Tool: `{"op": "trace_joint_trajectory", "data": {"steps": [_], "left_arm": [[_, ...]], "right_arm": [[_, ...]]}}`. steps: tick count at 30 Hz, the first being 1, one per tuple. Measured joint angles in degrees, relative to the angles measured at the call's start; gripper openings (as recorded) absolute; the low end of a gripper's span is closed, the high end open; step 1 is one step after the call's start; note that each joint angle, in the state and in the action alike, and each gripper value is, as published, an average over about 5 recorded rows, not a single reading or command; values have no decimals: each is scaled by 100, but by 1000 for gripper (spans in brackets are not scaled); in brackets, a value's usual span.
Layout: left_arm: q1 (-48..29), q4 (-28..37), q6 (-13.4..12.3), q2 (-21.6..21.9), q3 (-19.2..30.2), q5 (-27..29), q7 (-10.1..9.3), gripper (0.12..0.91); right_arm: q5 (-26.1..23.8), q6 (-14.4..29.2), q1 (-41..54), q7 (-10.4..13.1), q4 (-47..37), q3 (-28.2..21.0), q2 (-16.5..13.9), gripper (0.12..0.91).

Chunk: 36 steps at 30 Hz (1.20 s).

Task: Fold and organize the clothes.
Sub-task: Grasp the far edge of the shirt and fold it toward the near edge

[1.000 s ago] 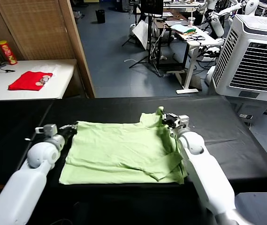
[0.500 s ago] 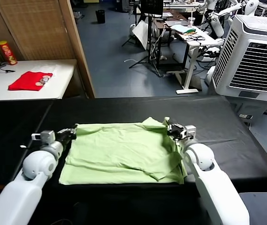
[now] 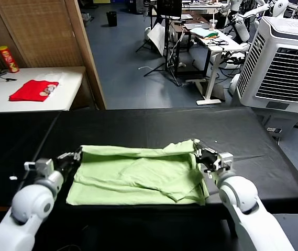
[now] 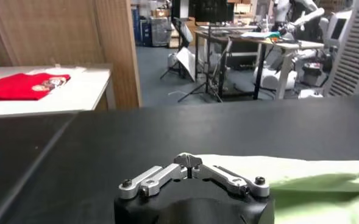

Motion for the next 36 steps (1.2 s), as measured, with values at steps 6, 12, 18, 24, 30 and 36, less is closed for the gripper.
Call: {"op": "trace_joint_trajectory", "data": {"steps": [6,12,18,24,30,36], "left_arm": [[704,-413,-82,-146,-411,92,-29,127],[1163,-548,-150,-251,-627,347,-21,127],[1363,-580,-135,-379,-610,631,0,127],[1437,-577,59,-467,-557,735,-65,143],[1530,-667,209,-464,-610,695,-66,400],[1396,-689,288,-421,-666,436,-152,714]], "right_arm": [[-130,-193,-344,78,136,32,19,121],[-171,-210,-547,58,222,34,42,121],[-164,-220,-657,-47,299,32,43,121],[-156,-244,-812,-168,488,118,-23,276],[5,85,-843,-323,650,312,-151,611],[-105,666,-474,-323,344,349,-82,791]]}}
